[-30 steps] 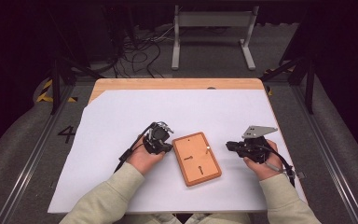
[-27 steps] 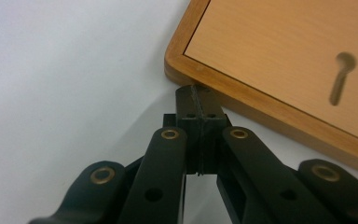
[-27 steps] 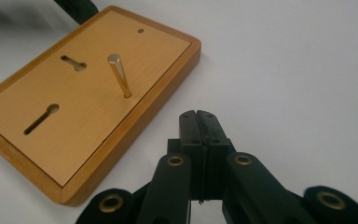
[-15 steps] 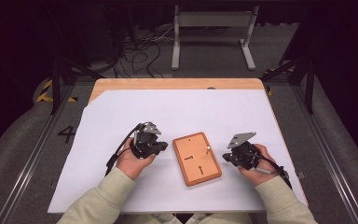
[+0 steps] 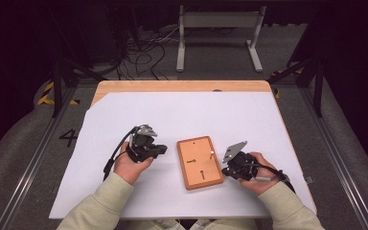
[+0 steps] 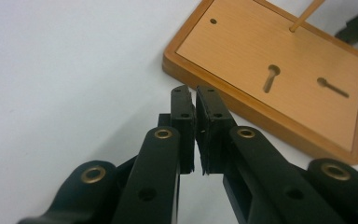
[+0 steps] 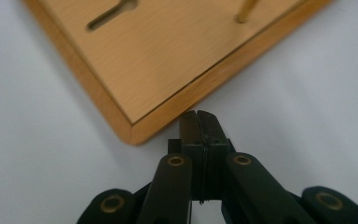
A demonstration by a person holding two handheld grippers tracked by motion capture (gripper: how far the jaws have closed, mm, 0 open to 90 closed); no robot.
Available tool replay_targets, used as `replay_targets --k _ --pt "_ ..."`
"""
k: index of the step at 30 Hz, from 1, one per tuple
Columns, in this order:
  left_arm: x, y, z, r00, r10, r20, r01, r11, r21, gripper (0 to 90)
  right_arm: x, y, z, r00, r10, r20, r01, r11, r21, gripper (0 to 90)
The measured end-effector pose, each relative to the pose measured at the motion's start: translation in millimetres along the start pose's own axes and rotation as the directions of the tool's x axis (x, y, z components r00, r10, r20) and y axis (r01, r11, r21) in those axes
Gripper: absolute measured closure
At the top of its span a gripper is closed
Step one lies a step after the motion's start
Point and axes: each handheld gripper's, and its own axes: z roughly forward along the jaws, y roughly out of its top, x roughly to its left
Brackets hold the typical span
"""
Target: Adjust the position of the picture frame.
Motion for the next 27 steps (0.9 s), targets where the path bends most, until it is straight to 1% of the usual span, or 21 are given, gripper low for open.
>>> replay_targets --k 1,5,10,11,13,14,16,17,20,21,22,23,25,26,27 --pt "0.8 -0.7 -0.9 1.0 -0.008 -0.002 0.008 1.0 0.001 85.7 3.9 4.1 2.6 0.9996 -0.027 -0.011 0.027 1.0 -0.004 90.0" --pt "7.1 -5.2 -3.6 0.9993 -0.034 -0.015 0.034 0.9994 -0.003 85.5 14.2 17.5 8.9 0.9948 -0.083 -0.06 0.081 0.996 -0.03 90.0" --pt "14.4 -9.8 -7.4 0.9978 -0.062 -0.025 0.061 0.998 -0.016 84.9 21.7 33.8 18.0 0.9888 -0.121 -0.087 0.117 0.992 -0.053 90.0" --pt "15.7 -10.4 -7.7 0.9977 -0.063 -0.026 0.063 0.9979 -0.015 84.6 23.8 37.1 19.9 0.988 -0.126 -0.089 0.121 0.991 -0.056 90.0" --pt "18.0 -11.4 -8.3 0.9976 -0.062 -0.031 0.062 0.998 -0.014 84.0 27.6 44.2 24.0 0.9843 -0.151 -0.091 0.146 0.987 -0.063 90.0" --pt "18.8 -12.3 -8.9 0.9972 -0.067 -0.031 0.067 0.9977 -0.016 84.0 29.5 46.8 25.3 0.9841 -0.152 -0.091 0.147 0.987 -0.064 90.0" --pt "21.4 -13.7 -10.6 0.9967 -0.072 -0.037 0.071 0.9972 -0.024 83.6 32.4 55.9 30.0 0.9783 -0.183 -0.098 0.177 0.982 -0.069 90.0" --pt "23.3 -14.6 -12.1 0.9962 -0.078 -0.038 0.077 0.9966 -0.028 83.2 33.3 59.3 32.3 0.9764 -0.19 -0.103 0.183 0.98 -0.073 90.0" --pt "26.5 -16.1 -14.5 0.9959 -0.08 -0.042 0.078 0.996 -0.044 82.8 36.8 72.9 41.3 0.97 -0.208 -0.126 0.199 0.977 -0.081 90.0" --pt "26.7 -16.6 -15.4 0.9956 -0.084 -0.042 0.082 0.9954 -0.049 82.7 37.7 76.7 43.4 0.971 -0.205 -0.124 0.195 0.977 -0.085 90.0" --pt "26.7 -16.8 -16.0 0.9956 -0.085 -0.041 0.082 0.9951 -0.054 82.4 37.3 80.5 45.0 0.9687 -0.214 -0.126 0.205 0.975 -0.084 90.0" --pt "27.0 -16.9 -16.5 0.9959 -0.081 -0.04 0.078 0.9953 -0.056 82.3 37.3 82.2 45.4 0.9685 -0.213 -0.129 0.204 0.976 -0.079 90.0" --pt "26.5 -18.2 -17.0 0.9964 -0.08 -0.029 0.078 0.9952 -0.058 81.6 36.6 82.9 43.9 0.9638 -0.217 -0.155 0.205 0.975 -0.09 90.0" --pt "26.4 -19.9 -16.4 0.9972 -0.069 -0.027 0.068 0.9962 -0.054 81.3 36.4 83.2 40.9 0.9624 -0.207 -0.175 0.193 0.976 -0.097 90.0" --pt "26.3 -21.4 -16.0 0.9976 -0.062 -0.03 0.06 0.9969 -0.05 81.2 36.3 84.0 34.4 0.9602 -0.204 -0.191 0.186 0.977 -0.107 90.0"
